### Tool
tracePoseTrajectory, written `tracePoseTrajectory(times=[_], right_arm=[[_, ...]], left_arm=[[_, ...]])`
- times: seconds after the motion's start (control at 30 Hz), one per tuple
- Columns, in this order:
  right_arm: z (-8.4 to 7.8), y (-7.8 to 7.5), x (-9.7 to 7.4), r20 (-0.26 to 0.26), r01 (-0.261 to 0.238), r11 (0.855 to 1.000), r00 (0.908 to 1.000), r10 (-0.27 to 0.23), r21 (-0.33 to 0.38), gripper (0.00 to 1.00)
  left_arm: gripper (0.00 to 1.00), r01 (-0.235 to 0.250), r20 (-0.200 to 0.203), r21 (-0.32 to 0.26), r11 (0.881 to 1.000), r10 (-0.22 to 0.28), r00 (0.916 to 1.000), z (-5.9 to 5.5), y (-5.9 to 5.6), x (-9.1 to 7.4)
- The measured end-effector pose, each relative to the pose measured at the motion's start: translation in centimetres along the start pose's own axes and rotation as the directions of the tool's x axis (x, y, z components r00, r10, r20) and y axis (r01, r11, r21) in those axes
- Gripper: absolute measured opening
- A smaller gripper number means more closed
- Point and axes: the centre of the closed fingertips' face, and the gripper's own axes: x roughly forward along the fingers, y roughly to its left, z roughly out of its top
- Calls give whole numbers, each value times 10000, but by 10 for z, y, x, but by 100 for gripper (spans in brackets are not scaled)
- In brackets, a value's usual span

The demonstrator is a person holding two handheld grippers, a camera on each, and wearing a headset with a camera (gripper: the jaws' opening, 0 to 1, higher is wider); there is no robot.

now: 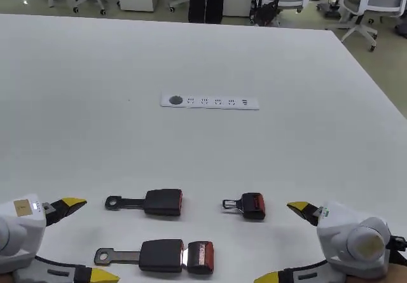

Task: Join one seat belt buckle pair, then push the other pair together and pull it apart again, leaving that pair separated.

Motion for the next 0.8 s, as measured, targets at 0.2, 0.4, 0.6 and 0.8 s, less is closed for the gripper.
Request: tracePoseTrajectory(times=[0.2, 0.4, 0.6, 0.8], right_arm=[[10, 6, -8, 244, 192, 9994, 9995, -200, 298, 99], [10, 7, -13, 303, 388, 9983, 9987, -401, 426, 99], [10, 9, -15, 346, 399, 9984, 9985, -413, 407, 99], [7, 10, -13, 317, 326, 9989, 9989, -337, 348, 99]], left_arm=[[100, -144, 307, -203, 9997, 150, 9994, 5, -4, -4], [100, -297, 442, -148, 9994, 303, 9986, 2, -4, -9], [100, -376, 484, -128, 9992, 382, 9981, 1, -7, -11], [100, -402, 456, -156, 9991, 409, 9981, -2, -5, -13]])
